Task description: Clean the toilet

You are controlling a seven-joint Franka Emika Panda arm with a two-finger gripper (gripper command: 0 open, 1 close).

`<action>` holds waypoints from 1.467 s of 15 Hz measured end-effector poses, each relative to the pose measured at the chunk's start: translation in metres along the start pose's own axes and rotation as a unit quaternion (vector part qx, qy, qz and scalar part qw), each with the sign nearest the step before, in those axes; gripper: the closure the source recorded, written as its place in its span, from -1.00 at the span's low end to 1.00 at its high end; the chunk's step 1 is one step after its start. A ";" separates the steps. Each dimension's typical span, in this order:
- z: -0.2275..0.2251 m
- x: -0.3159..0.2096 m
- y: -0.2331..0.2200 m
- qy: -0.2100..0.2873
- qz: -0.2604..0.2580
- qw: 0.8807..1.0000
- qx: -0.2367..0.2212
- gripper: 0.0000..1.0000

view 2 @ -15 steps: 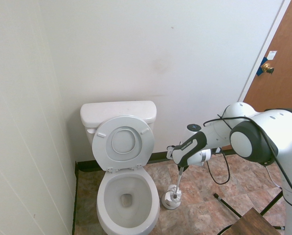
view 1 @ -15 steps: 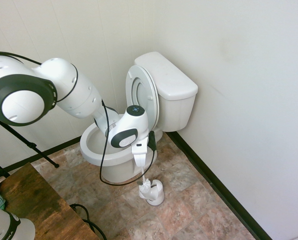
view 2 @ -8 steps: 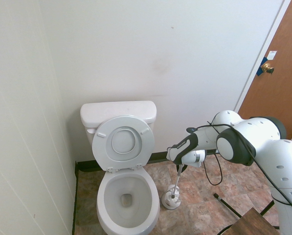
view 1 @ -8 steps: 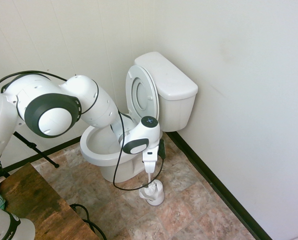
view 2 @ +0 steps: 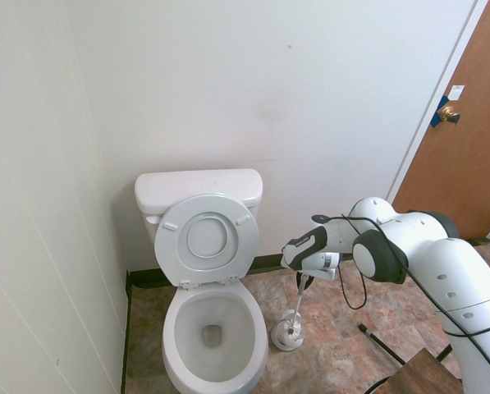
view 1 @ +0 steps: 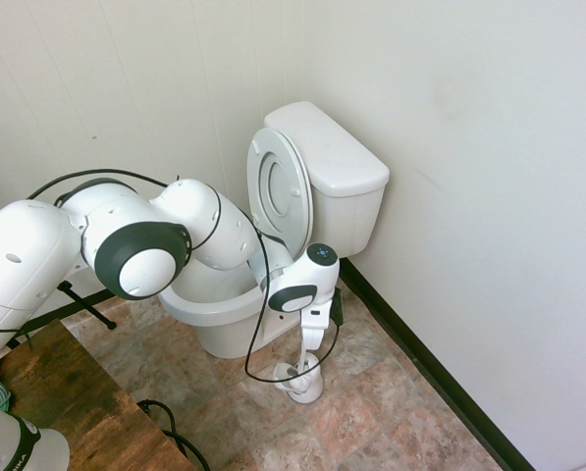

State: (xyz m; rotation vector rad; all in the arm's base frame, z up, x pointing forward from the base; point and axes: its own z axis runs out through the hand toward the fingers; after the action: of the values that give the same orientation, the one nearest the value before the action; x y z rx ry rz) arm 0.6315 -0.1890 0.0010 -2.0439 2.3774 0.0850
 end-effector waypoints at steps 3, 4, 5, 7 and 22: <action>0.016 0.004 -0.013 -0.007 0.001 1.000 -0.010 1.00; 0.020 0.007 -0.017 -0.010 0.003 1.000 -0.013 1.00; 0.021 0.011 -0.023 -0.012 0.005 1.000 -0.012 1.00; 0.022 0.015 -0.031 -0.017 0.005 1.000 -0.018 -1.00; 0.013 0.032 -0.051 0.001 0.005 1.000 -0.004 -1.00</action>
State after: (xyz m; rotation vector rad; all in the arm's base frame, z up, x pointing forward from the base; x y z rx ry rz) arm 0.6765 -0.2272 -0.0151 -2.0362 2.3934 0.0933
